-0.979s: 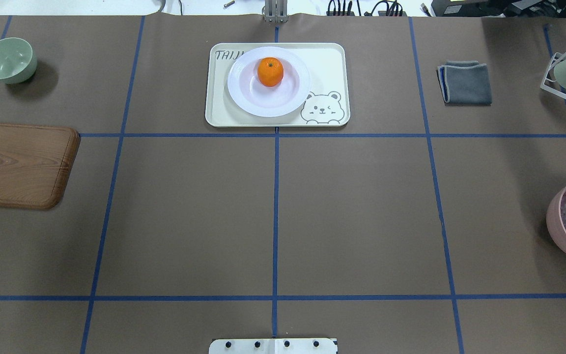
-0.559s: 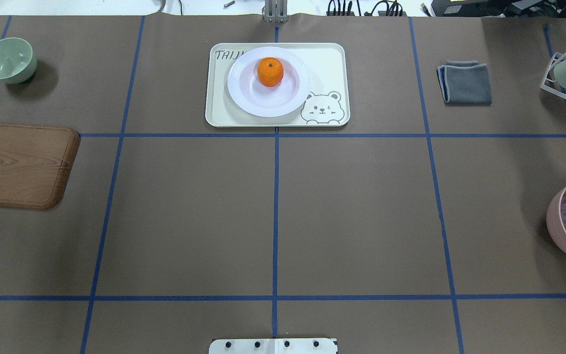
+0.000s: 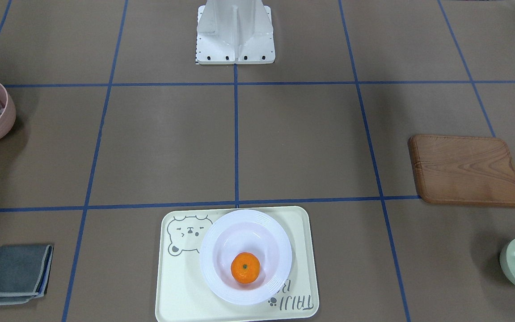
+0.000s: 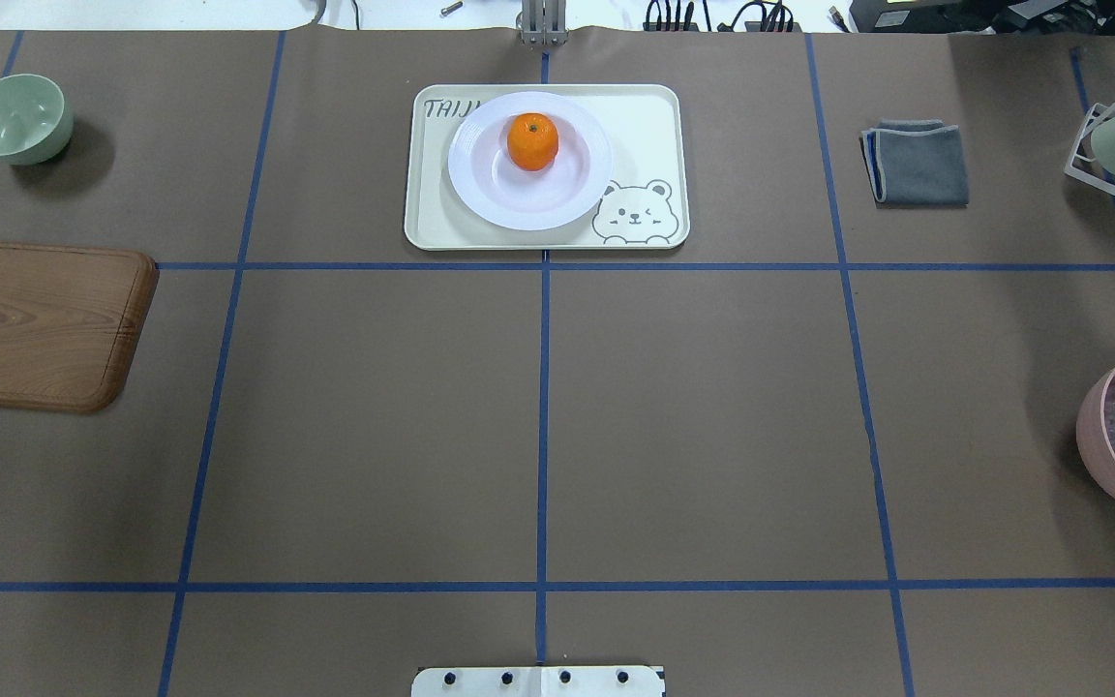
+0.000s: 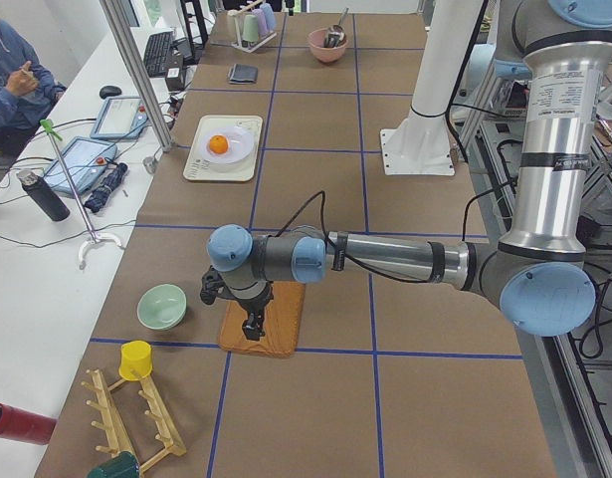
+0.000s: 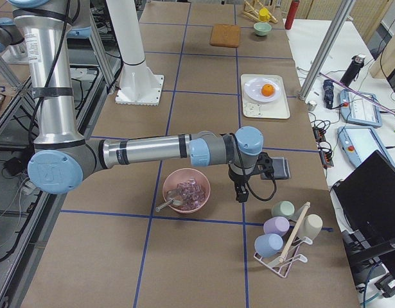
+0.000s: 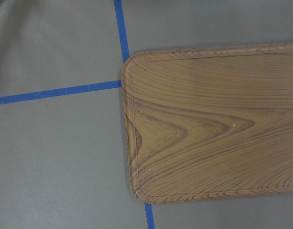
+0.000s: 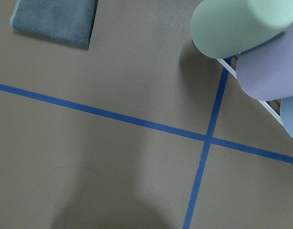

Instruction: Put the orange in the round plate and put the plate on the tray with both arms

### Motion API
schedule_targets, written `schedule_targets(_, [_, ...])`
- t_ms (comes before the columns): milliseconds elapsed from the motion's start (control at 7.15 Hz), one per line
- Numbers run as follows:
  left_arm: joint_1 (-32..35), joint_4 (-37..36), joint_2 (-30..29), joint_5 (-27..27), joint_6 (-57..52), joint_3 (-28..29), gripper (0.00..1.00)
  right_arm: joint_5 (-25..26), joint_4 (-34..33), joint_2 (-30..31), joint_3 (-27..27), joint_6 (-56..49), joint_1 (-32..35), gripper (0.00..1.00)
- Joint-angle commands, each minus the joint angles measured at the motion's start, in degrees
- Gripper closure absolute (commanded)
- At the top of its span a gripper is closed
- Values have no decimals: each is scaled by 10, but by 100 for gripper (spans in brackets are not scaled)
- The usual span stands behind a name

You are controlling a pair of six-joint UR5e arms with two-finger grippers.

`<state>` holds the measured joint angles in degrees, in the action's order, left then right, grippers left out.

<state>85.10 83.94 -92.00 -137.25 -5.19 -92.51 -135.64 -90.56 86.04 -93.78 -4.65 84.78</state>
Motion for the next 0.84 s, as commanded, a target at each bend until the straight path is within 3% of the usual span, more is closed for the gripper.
schedule_targets(0, [5, -24, -2, -1, 0, -1, 2, 2, -6, 1, 0, -1, -2, 0])
schedule_targets(699, [19, -25, -2, -13, -1, -17, 2, 6, -24, -3, 0, -8, 2, 0])
